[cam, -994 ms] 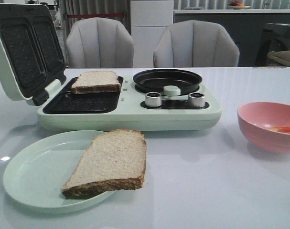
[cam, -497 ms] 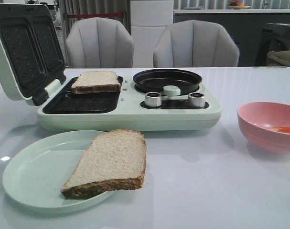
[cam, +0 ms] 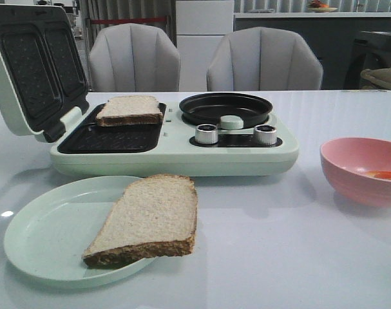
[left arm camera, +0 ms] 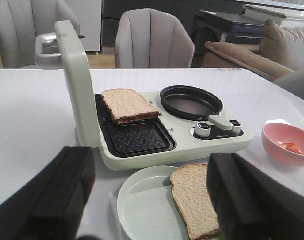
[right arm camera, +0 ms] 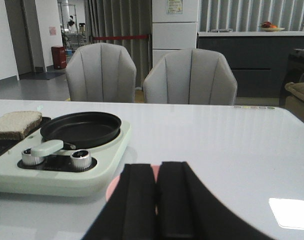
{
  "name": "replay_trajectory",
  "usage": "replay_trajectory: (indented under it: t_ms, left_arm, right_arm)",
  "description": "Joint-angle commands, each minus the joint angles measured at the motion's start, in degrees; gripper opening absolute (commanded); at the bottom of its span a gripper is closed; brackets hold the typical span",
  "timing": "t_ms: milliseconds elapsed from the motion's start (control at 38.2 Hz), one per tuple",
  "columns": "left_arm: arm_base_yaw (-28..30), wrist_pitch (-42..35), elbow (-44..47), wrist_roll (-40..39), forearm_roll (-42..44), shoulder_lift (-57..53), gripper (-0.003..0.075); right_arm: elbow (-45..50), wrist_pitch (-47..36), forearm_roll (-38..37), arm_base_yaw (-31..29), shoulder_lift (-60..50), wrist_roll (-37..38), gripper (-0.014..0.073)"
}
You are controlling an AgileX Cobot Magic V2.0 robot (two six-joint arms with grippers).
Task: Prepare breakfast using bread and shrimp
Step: 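Withdraw the left gripper away from the breakfast maker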
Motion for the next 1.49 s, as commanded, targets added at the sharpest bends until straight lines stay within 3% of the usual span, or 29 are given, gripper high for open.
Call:
replay_trajectory:
  t_ms: [0,262,733,837,916,994,1256,1465]
  left_arm:
    - [-0.47,-4.93,-1.34,-0.03,-0.2,0.71,0.0529]
    - [-0.47,-4.93,-1.34,-0.03,-0.2,0.71,0.0529]
    - [-0.47,-4.93,-1.34,-0.03,-0.2,0.71,0.0529]
    - [-0.47,-4.93,-1.34,-0.03,-0.2,0.71,0.0529]
    - [-0.47,-4.93,-1.34,-0.03,-0.2,0.71,0.0529]
    - [-0.47,-4.93,-1.34,-0.03,-0.2,0.71,0.0529]
    - [-0.47,-4.93,-1.34,-0.03,-0.2,0.71,0.0529]
    - [-0.47,-4.93,-1.34,-0.03,-0.2,0.71,0.0529]
  right_arm:
    - [-5.25,-5.18,0.11,-0.16,-0.49,0.19,0.0143]
    - [-19.57,12.44,0.11,-0.16,10.1,0.19,0.0143]
    - [-20.21,17.37,1.95,-0.22,12.02,0.19,0.015]
    - [-20.82,19.65,4.22,-0.22,12.02,0.19,0.0262]
    - [-22.01,22.3,5.85,-0.22,12.4,0.19,0.0415]
    - [-23.18,24.79,7.68,-0.22,13.73,0.19,0.051]
    - [-29.64,27.02,15.92,-0.16,30.55,-0.89,0.0506]
    - [-39.14,35.29,27.52,-0.02,49.1,-10.65,0.0506]
